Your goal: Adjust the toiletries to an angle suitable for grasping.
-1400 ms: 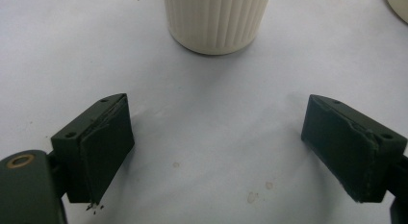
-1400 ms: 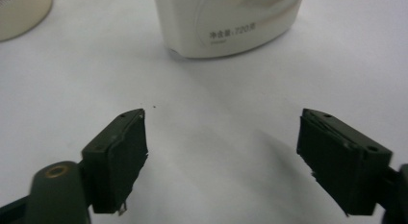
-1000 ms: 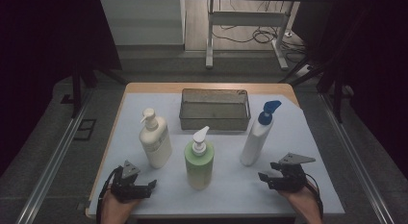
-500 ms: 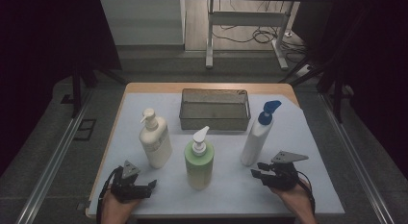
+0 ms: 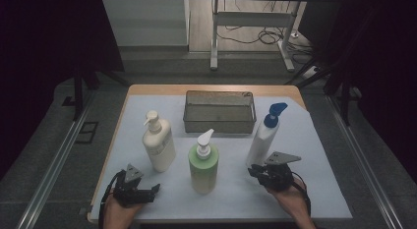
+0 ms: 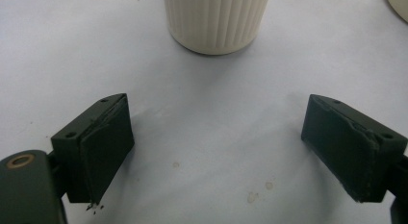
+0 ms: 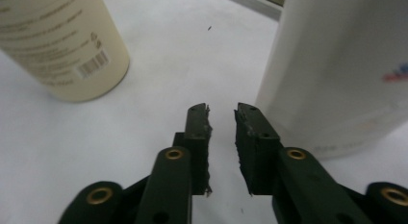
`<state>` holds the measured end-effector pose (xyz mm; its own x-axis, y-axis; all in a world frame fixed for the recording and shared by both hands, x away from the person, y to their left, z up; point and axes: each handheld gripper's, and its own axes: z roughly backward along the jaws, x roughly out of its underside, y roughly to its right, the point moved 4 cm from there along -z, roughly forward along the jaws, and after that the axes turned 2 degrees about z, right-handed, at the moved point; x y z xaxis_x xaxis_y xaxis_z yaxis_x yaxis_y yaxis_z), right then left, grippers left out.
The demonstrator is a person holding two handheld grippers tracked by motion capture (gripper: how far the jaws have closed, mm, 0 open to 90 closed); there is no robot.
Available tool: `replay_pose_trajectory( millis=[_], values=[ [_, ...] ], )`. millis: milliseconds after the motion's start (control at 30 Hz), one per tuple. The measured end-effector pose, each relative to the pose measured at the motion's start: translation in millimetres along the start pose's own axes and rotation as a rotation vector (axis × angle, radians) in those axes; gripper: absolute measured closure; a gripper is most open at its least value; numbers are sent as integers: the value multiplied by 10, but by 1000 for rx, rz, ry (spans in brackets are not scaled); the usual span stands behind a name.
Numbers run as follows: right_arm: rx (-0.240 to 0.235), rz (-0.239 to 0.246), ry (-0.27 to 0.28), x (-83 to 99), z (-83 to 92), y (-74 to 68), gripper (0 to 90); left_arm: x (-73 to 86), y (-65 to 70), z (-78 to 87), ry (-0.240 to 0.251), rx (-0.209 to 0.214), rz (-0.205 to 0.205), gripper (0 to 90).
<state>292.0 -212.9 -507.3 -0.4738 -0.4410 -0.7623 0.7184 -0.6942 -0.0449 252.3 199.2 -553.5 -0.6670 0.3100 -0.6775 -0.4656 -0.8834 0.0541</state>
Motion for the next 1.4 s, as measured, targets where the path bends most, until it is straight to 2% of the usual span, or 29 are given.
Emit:
replay_pose_trajectory(
  millis=[133, 367, 400, 433, 467, 533, 567, 633, 700, 767, 1033, 1167, 1267, 1400],
  values=[
    [36, -16, -9, -95, -101, -25, 883, 0, 0, 0, 0, 0, 0, 105],
    [94, -33, -18, -175, -231, -45, 894, 0, 0, 0, 0, 0, 0, 105],
    [116, -26, -13, -193, -272, -51, 894, 0, 0, 0, 0, 0, 0, 105],
    [116, -26, -13, -193, -272, -51, 894, 0, 0, 0, 0, 0, 0, 105],
    [142, -9, -20, -194, -296, -56, 894, 0, 0, 0, 0, 0, 0, 105],
    [150, -9, -22, -193, -303, -59, 894, 0, 0, 0, -1, 0, 0, 105],
    [180, -5, -28, -185, -313, -57, 895, 0, 0, 0, 0, 0, 0, 105],
    [193, -3, -29, -181, -312, -53, 895, 0, 0, 0, 0, 0, -1, 105],
    [191, -12, -28, -172, -304, -46, 895, 0, 0, 0, 0, 0, 0, 105],
    [210, -1, -33, -162, -290, -57, 896, 0, 0, 0, 0, 0, -1, 105],
    [222, 5, -35, -128, -243, -50, 896, 0, 0, 0, 0, 0, -1, 105],
    [233, 9, -23, -142, -251, -67, 895, 0, 0, 0, -1, 0, -1, 105],
    [222, 1, -11, -169, -275, -78, 895, 0, 0, 0, -1, 0, 0, 105],
    [242, 12, -17, -164, -304, -84, 896, -1, 0, 0, -1, 0, 0, 105]
  ],
)
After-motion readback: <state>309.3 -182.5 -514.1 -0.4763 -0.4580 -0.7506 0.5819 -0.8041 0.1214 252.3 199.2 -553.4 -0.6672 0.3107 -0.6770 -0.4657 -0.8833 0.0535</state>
